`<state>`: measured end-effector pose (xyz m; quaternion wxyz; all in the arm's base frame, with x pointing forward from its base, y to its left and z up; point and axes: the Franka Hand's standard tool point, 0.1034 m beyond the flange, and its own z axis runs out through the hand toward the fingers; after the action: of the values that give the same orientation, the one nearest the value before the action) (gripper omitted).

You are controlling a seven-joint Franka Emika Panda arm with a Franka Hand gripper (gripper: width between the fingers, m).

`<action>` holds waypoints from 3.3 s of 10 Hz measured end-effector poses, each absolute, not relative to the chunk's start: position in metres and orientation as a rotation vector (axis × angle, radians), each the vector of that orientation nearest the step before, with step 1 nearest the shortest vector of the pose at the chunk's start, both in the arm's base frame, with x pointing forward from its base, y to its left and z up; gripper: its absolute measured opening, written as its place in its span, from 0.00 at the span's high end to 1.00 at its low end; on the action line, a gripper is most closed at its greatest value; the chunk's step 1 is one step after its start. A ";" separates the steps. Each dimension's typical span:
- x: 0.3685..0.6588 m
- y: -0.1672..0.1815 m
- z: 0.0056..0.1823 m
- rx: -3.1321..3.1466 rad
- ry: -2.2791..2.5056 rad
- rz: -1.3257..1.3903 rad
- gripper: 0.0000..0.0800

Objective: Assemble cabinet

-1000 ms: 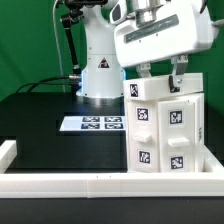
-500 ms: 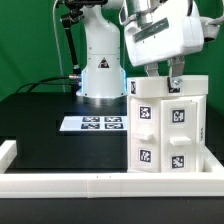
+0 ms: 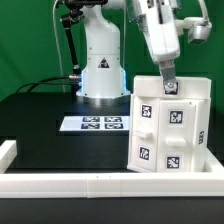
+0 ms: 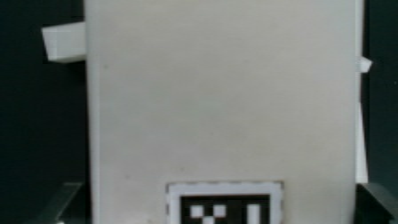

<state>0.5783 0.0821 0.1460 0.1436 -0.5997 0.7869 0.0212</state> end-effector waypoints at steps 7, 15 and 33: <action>0.573 0.091 0.143 -1.437 2.480 0.168 0.30; 0.577 0.095 0.161 -1.575 2.340 0.159 0.00; 0.582 0.111 0.184 -2.887 0.016 -0.118 0.00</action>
Offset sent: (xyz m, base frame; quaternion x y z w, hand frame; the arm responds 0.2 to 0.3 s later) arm 0.0004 -0.0001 -0.0001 -0.0059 0.0123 0.1160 0.9932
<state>0.5822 0.1110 0.1838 0.1259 -0.9912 0.0054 -0.0404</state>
